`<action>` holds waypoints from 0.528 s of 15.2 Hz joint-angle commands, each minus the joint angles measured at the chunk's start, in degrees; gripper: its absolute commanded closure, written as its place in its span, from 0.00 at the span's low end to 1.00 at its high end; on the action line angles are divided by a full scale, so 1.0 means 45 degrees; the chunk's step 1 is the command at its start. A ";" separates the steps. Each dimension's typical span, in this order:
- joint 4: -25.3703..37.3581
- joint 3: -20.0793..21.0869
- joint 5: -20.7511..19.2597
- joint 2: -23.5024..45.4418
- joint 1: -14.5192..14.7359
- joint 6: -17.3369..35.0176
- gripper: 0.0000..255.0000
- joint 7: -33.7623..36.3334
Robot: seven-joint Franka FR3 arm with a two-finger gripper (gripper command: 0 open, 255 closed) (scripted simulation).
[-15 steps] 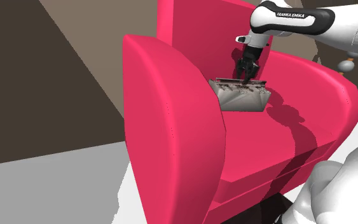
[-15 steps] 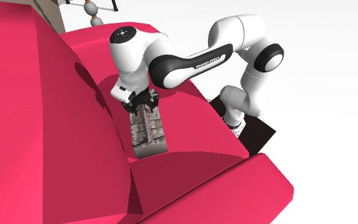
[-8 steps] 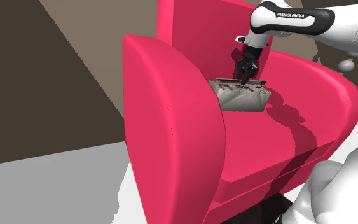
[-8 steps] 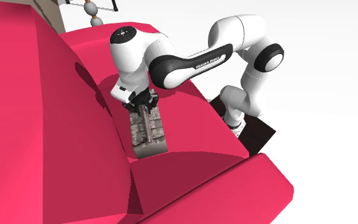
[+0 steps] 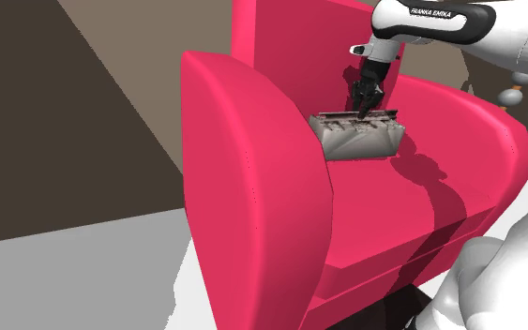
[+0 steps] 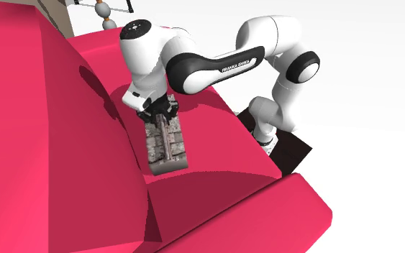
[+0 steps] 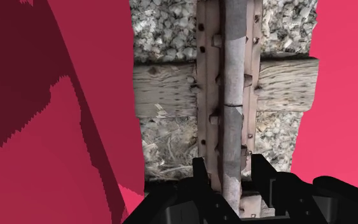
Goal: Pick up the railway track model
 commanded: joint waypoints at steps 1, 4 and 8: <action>0.0574 -0.0034 0.0088 0.0135 -0.0008 -0.0382 1.00 -0.0070; 0.1387 -0.0108 0.0245 0.0419 -0.0038 -0.0957 1.00 -0.0192; 0.2573 -0.0240 0.0509 0.0882 -0.0117 -0.1761 1.00 -0.0389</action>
